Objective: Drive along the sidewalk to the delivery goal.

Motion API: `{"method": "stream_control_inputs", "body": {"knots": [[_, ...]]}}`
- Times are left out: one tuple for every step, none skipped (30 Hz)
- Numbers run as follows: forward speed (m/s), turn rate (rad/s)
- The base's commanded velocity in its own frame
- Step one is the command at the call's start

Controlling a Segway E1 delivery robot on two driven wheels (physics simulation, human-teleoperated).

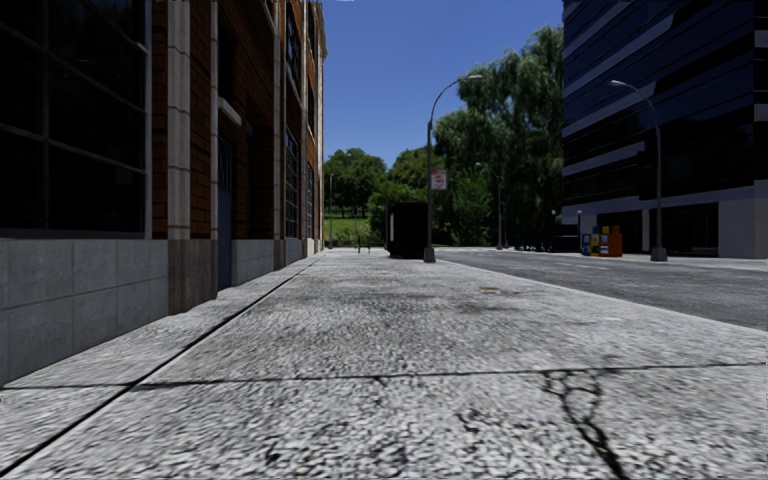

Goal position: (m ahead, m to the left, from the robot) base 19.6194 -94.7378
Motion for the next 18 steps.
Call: {"method": "stream_control_inputs", "body": {"knots": [[2.0,0.62],[2.0,0.62],[2.0,0.62],[2.0,0.62],[2.0,0.62],[2.0,0.0],[2.0,0.0],[2.0,0.0],[2.0,0.0],[2.0,0.0],[2.0,0.0],[2.0,0.0],[2.0,0.0],[2.0,0.0],[2.0,0.0],[2.0,0.0],[2.0,0.0],[2.0,0.0]]}}
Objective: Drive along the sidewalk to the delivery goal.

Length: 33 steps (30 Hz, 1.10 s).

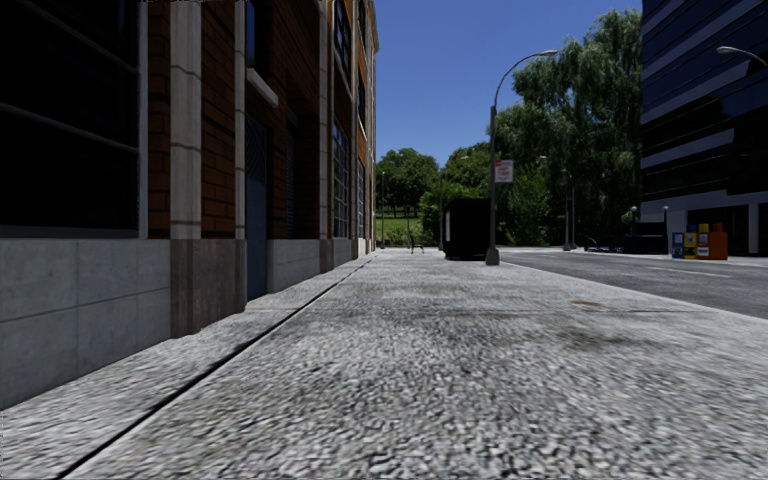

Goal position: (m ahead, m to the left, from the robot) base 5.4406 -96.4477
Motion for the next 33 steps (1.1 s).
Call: {"method": "stream_control_inputs", "body": {"knots": [[2.0,0.0],[2.0,0.0],[2.0,0.0],[2.0,0.0],[2.0,0.0],[2.0,0.0],[2.0,0.0],[2.0,0.0],[2.0,0.0],[2.0,0.0],[2.0,0.0],[2.0,0.0],[2.0,0.0],[2.0,-0.05],[2.0,-0.1],[2.0,-0.1],[2.0,-0.13],[2.0,-0.14],[2.0,-0.15],[2.0,-0.15],[2.0,-0.15],[2.0,-0.16],[2.0,-0.2],[2.0,-0.21],[2.0,-0.21],[2.0,-0.22],[2.0,-0.22],[2.0,-0.22],[2.0,-0.22],[2.0,-0.22],[2.0,-0.22],[2.0,-0.22],[2.0,-0.22]]}}
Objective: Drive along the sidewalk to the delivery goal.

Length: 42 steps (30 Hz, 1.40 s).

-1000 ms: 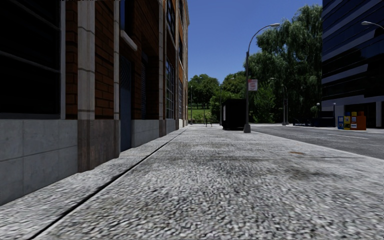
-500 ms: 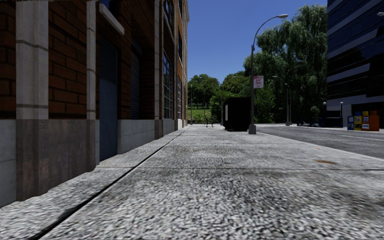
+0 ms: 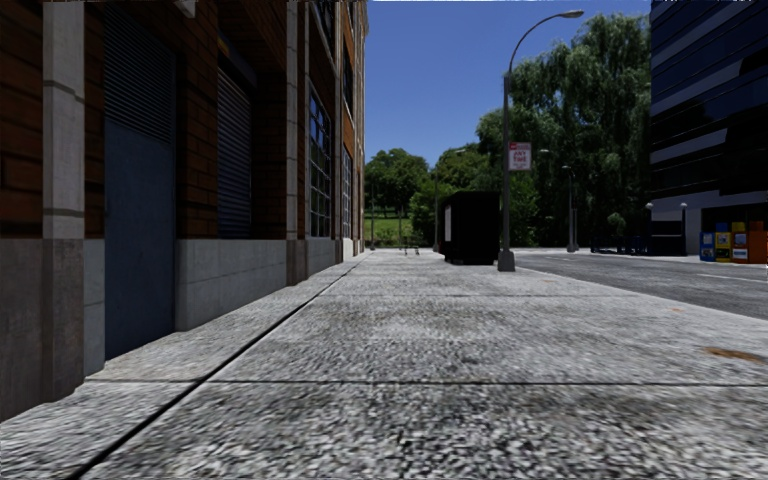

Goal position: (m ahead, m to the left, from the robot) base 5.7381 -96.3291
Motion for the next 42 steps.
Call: {"method": "stream_control_inputs", "body": {"knots": [[2.0,-0.22],[2.0,-0.22],[2.0,-0.22],[2.0,-0.19],[2.0,-0.19],[2.0,-0.12],[2.0,0.0],[2.0,0.0],[2.0,0.0],[2.0,0.0],[2.0,0.0],[2.0,0.0],[2.0,0.0],[2.0,0.0],[2.0,0.0],[2.0,0.0],[2.0,0.0],[2.0,0.0],[2.0,0.0],[2.0,0.0],[2.0,0.0],[2.0,0.0],[2.0,0.0],[2.0,0.0],[2.0,0.0],[2.0,0.0],[2.0,0.0],[2.0,0.0],[2.0,0.0],[2.0,0.0],[2.0,0.0],[2.0,0.0],[2.0,0.0],[2.0,0.0],[2.0,0.0],[2.0,0.0],[2.0,0.0],[2.0,0.0],[2.0,0.0],[2.0,0.0],[2.0,0.0],[2.0,0.0]]}}
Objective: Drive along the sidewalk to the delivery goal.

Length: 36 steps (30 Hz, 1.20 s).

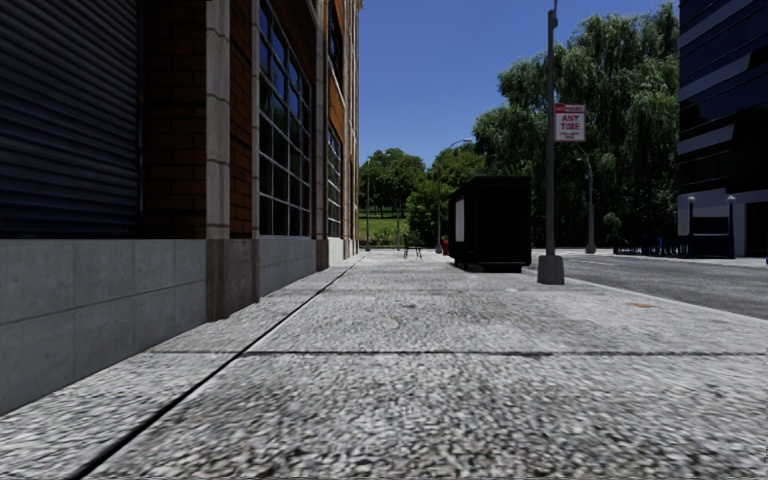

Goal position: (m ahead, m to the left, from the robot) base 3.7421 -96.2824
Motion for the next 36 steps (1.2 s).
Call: {"method": "stream_control_inputs", "body": {"knots": [[2.0,0.0],[2.0,0.0],[2.0,0.0],[2.0,0.0],[2.0,0.0],[2.0,0.0],[2.0,0.0],[2.0,0.0],[2.0,0.0],[2.0,0.0],[2.0,0.0],[2.0,0.0],[2.0,0.0],[2.0,0.0],[2.0,0.0],[2.0,0.0],[2.0,0.0],[2.0,0.0],[2.0,0.0],[2.0,0.0],[2.0,0.0],[2.0,0.0],[2.0,0.0],[2.0,0.0],[2.0,0.0],[2.0,0.0],[2.0,0.0],[2.0,0.0],[2.0,0.0],[2.0,0.0],[2.0,0.0],[2.0,0.0],[2.0,0.0],[2.0,0.0],[2.0,0.0],[2.0,0.0]]}}
